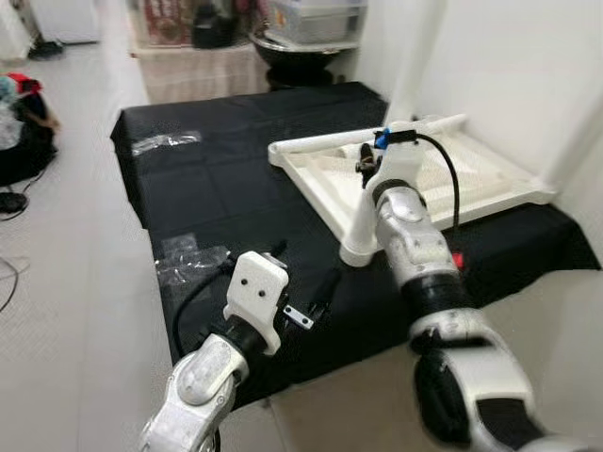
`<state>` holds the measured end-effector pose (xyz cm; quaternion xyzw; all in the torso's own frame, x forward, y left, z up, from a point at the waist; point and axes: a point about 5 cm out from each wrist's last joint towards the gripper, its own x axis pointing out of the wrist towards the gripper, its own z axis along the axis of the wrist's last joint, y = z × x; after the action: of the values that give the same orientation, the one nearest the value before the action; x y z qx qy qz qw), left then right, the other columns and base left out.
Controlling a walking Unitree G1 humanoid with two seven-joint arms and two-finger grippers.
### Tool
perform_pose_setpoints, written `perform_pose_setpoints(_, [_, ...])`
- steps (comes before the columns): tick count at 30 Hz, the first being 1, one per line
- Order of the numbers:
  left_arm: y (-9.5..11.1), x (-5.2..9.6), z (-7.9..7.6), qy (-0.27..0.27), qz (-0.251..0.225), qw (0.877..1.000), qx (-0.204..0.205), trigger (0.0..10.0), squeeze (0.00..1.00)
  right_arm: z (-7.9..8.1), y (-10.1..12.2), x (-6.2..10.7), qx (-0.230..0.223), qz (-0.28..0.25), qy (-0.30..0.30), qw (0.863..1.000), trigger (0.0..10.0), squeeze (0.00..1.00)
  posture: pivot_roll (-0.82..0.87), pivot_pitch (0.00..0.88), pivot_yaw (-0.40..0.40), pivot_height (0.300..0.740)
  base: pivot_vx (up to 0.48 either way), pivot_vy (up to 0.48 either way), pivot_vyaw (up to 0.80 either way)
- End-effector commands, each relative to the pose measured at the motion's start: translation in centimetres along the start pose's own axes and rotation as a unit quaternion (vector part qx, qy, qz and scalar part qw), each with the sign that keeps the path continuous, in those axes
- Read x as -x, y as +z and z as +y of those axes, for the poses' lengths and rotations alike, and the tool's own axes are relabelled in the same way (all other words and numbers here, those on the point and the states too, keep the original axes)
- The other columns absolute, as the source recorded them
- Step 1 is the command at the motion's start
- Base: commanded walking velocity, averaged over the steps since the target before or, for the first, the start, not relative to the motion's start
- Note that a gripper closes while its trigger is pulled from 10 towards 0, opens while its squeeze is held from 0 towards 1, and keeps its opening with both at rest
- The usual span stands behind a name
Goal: Building children table
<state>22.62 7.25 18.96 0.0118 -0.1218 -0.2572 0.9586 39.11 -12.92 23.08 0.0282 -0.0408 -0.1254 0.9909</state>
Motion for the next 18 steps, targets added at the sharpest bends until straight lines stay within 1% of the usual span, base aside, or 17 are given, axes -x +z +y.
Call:
perform_pose_setpoints(1, [-0.3,0.0,-0.1,-0.003,0.006,1.0,-0.002,10.0,0.0,-0.8,0.7,0.0,0.0,-0.016,-0.035,0.999,0.0,0.0,0.03,0.028,-0.094,0.74,0.0,0.0,0.0])
perform_pose_setpoints(2, [-0.3,0.0,-0.1,-0.003,0.006,1.0,-0.002,10.0,0.0,-0.2,0.8,0.2,-0.006,-0.016,-0.029,0.999,0.0,0.0,0.03,0.028,-0.094,0.74,0.0,0.0,0.0])
perform_pose_setpoints(3, [-0.3,0.0,-0.1,-0.003,0.006,1.0,-0.002,10.0,0.0,0.7,1.0,0.3,-0.021,-0.021,-0.005,1.0,10.0,0.0,0.04,0.025,-0.094,0.74,0.0,0.0,0.0])
perform_pose_setpoints(4, [-0.3,0.1,-0.1,-0.003,0.007,1.0,-0.003,10.0,0.0,1.2,1.2,0.3,-0.03,-0.025,0.01,0.999,10.0,0.0,0.04,0.025,-0.094,0.74,0.0,0.0,0.0])
perform_pose_setpoints(5, [-0.3,0.1,-0.1,-0.003,0.007,1.0,-0.003,10.0,0.0,1.2,1.2,0.3,-0.03,-0.025,0.01,0.999,10.0,0.0,0.04,0.025,-0.094,0.74,0.0,0.0,0.0])
perform_pose_setpoints(6, [-0.4,0.1,0.0,-0.002,0.007,1.0,-0.003,10.0,0.0,1.9,1.5,0.5,-0.039,-0.038,0.045,0.997,10.0,1.0,0.04,0.025,-0.094,0.74,0.0,0.0,0.0])
perform_pose_setpoints(7, [-0.4,0.1,0.0,-0.002,0.008,1.0,-0.004,10.0,0.0,2.4,1.7,0.6,-0.037,-0.048,0.074,0.995,10.0,1.0,0.04,0.025,-0.094,0.74,0.0,0.0,0.0])
perform_pose_setpoints(10, [-0.4,0.1,0.1,-0.001,0.008,1.0,-0.004,10.0,0.0,2.6,1.8,0.6,-0.034,-0.055,0.09,0.994,10.0,1.0,0.04,0.025,-0.094,0.74,0.0,0.0,0.0])
perform_pose_setpoints(11, [-0.4,0.1,0.1,-0.001,0.008,1.0,-0.005,10.0,0.0,2.9,2.0,0.8,-0.015,-0.059,0.113,0.992,10.0,1.0,0.04,0.022,-0.097,0.74,0.0,0.0,0.0])
perform_pose_setpoints(12, [-0.4,0.1,0.0,-0.001,0.008,1.0,-0.004,10.0,0.0,3.4,1.8,0.8,-0.02,-0.037,0.166,0.985,10.0,0.0,0.04,0.023,-0.097,0.74,0.0,0.0,0.0])
perform_pose_setpoints(13, [-0.4,0.1,0.0,-0.001,0.008,1.0,-0.004,10.0,0.0,3.4,1.8,0.8,-0.02,-0.037,0.166,0.985,10.0,0.0,0.04,0.023,-0.097,0.74,0.0,0.0,0.0])
perform_pose_setpoints(14, [-0.4,0.1,0.0,0.0,0.008,1.0,-0.004,10.0,0.0,3.6,1.6,1.0,-0.037,-0.009,0.223,0.974,10.0,0.0,0.03,0.023,-0.093,0.74,0.0,0.0,0.0])
perform_pose_setpoints(15, [-0.4,0.1,0.0,0.0,0.008,1.0,-0.004,10.0,0.0,3.6,1.6,1.0,-0.037,-0.009,0.223,0.974,10.0,0.0,0.03,0.023,-0.093,0.74,0.0,0.0,0.0])
perform_pose_setpoints(16, [-0.4,0.1,0.0,-0.001,0.008,1.0,-0.004,10.0,0.0,3.7,1.4,1.4,-0.057,0.021,0.321,0.945,10.0,0.0,0.03,0.025,-0.094,0.74,0.0,0.0,0.0])
perform_pose_setpoints(17, [-0.4,0.1,0.0,-0.001,0.008,1.0,-0.004,10.0,0.0,3.7,1.4,1.4,-0.057,0.021,0.321,0.945,10.0,0.0,0.03,0.025,-0.094,0.74,0.0,0.0,0.0])
perform_pose_setpoints(18, [-0.4,0.1,0.0,-0.001,0.007,1.0,-0.003,10.0,0.0,3.2,1.3,2.1,-0.053,0.033,0.42,0.905,10.0,0.0,0.03,0.025,-0.092,0.74,0.0,0.0,0.0])
